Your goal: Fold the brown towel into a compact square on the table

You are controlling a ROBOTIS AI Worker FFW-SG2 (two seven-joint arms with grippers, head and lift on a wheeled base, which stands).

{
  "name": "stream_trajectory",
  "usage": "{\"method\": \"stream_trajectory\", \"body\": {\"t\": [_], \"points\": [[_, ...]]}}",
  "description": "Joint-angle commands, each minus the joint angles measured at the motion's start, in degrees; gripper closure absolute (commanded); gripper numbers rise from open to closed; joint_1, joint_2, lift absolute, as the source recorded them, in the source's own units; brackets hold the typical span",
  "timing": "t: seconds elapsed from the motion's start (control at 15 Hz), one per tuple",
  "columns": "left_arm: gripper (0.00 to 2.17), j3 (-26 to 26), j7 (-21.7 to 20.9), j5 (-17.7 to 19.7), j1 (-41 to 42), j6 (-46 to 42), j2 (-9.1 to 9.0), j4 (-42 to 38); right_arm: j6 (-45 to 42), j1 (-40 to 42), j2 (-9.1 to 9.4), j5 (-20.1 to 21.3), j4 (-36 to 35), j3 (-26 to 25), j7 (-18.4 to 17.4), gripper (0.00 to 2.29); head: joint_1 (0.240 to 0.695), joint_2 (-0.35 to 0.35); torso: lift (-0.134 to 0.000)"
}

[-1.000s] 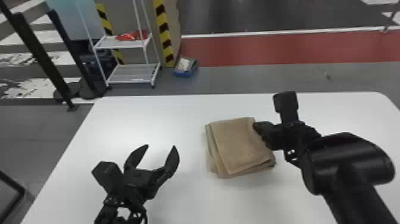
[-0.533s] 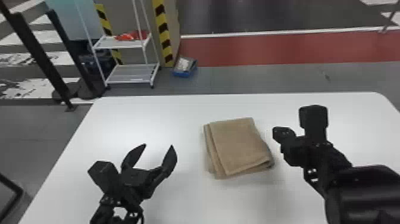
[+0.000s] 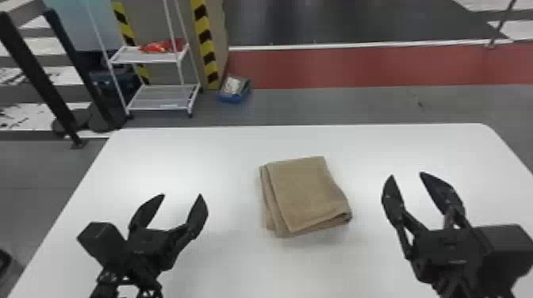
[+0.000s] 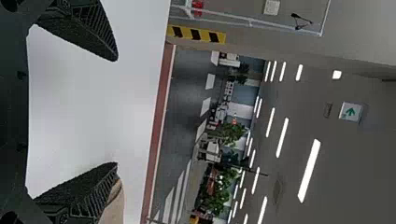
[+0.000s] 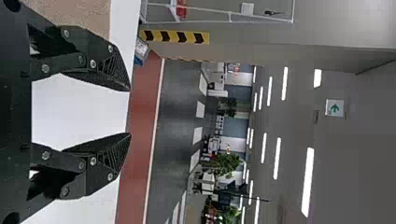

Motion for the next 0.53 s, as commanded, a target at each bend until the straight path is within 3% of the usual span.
{"method": "stream_trajectory", "body": {"t": [0.0,0.13,0.33,0.47], "points": [[0.08,3.3,0.1,1.3,4.0,-2.5,-0.48,-2.9,-4.7,4.4,0.19,0.7,0.8,1.0,-1.4,0.09,0.695,0.117,-0.118],[0.07,6.0,0.5,1.7,7.9,-6.5,-1.86,-5.2,-9.2,5.0,0.19,0.7,3.0,1.5,-1.9,0.09,0.695,0.153,-0.118],[0.07,6.6,0.7,1.1,10.1,-9.7,-1.86,-5.5,-10.3,5.0,0.19,0.4,4.4,1.5,-1.8,0.08,0.695,0.231,-0.118],[0.07,6.9,0.7,0.4,10.6,-10.0,-1.86,-5.5,-11.9,4.9,0.19,0.3,5.9,1.5,-1.8,0.08,0.695,0.245,-0.118]]}}
